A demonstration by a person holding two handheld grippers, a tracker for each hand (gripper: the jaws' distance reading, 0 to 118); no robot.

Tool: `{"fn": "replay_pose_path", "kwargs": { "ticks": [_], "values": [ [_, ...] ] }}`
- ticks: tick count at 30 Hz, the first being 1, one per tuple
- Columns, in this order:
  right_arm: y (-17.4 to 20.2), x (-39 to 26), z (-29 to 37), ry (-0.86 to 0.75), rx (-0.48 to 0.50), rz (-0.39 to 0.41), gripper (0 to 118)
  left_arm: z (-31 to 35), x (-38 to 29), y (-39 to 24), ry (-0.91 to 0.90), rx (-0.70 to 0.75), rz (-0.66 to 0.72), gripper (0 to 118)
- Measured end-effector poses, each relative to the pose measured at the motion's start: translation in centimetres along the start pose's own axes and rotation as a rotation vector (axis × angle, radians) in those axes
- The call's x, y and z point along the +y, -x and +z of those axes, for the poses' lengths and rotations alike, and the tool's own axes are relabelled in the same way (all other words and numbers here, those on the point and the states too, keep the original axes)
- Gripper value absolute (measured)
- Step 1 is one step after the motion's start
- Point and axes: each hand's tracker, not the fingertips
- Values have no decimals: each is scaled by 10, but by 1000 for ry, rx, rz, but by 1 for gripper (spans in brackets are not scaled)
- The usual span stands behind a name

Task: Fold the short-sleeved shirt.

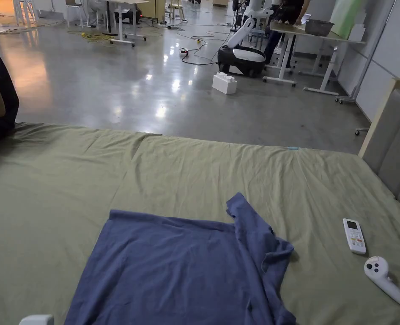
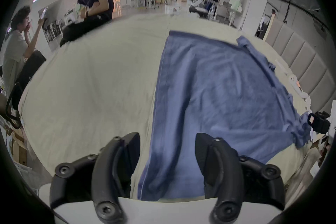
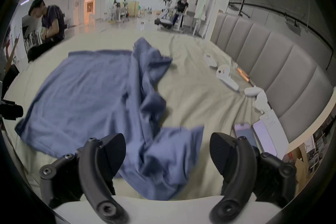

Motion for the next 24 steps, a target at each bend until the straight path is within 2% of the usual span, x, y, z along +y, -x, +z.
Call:
{"fn": "replay_pose_path", "kwargs": {
  "ticks": [7, 9, 10, 11, 12, 14, 15, 16, 17, 20, 24],
  "values": [
    [14, 46, 12, -280, 16, -36, 98, 37, 40, -28, -301, -18, -19, 65],
    [19, 57, 15, -350, 44, -64, 79, 46, 49, -38, -382, 5, -46, 63],
    [21, 61, 17, -380, 45, -76, 65, 49, 51, -41, -412, 16, -56, 60],
    [25, 65, 19, -413, 40, -81, 47, 53, 54, -45, -443, 30, -53, 51],
    [28, 68, 21, -444, 35, -80, 38, 57, 56, -48, -481, 38, -55, 47],
    [33, 74, 25, -511, 34, -73, 30, 66, 58, -53, -547, 34, -58, 36],
    [35, 78, 28, -538, 32, -65, 21, 70, 58, -56, -569, 44, -53, 16],
    [36, 79, 30, -559, 47, -70, 15, 73, 58, -58, -588, 59, -47, 9],
    [36, 78, 29, -553, 80, -119, 9, 76, 57, -58, -607, 43, -47, 8],
    [42, 84, 32, -608, 41, -58, 1, 80, 54, -62, -627, 34, -61, 3],
    [45, 91, 23, -572, 70, -66, 1, 74, 61, -56, -581, 15, -75, 0]
  ]
}}
